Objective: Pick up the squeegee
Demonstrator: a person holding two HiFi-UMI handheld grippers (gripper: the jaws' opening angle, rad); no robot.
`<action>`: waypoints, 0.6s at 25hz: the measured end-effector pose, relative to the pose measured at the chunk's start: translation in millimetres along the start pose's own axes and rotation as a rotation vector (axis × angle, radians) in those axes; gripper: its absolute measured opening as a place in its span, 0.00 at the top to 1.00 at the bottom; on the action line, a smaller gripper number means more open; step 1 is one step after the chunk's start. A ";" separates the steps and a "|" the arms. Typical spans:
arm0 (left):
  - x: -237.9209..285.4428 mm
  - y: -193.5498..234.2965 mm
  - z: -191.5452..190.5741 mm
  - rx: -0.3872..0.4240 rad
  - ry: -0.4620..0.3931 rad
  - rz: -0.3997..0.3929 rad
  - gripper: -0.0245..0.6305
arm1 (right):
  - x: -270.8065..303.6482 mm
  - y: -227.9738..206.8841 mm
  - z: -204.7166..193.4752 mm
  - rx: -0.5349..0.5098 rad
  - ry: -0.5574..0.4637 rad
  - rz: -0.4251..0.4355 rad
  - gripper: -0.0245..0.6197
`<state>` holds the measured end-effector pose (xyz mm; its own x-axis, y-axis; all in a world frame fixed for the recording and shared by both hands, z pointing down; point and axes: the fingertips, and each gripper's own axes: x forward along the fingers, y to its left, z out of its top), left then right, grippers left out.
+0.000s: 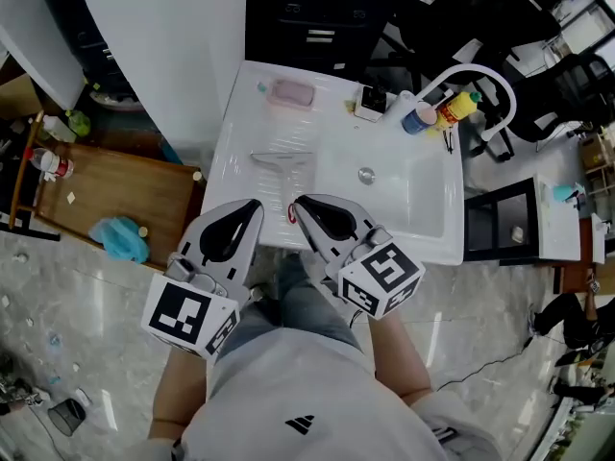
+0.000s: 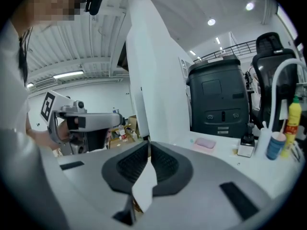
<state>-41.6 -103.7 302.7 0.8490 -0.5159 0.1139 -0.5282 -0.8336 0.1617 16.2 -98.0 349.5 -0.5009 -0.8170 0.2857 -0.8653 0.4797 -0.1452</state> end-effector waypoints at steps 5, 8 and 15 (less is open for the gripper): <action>7.7 10.2 -0.3 0.003 0.007 0.010 0.95 | 19.2 -23.3 -18.0 0.028 0.059 -0.015 0.94; 13.4 16.6 -1.5 -0.004 0.006 0.012 0.95 | 32.6 -38.1 -32.7 0.043 0.106 -0.022 0.92; 29.6 32.7 -7.7 -0.027 0.026 0.023 0.95 | 60.4 -63.1 -66.0 0.093 0.214 -0.025 0.88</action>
<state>-33.8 -144.7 318.9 0.8361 -0.5295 0.1432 -0.5482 -0.8156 0.1853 41.7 -156.5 438.4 -0.4722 -0.7374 0.4830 -0.8805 0.4203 -0.2192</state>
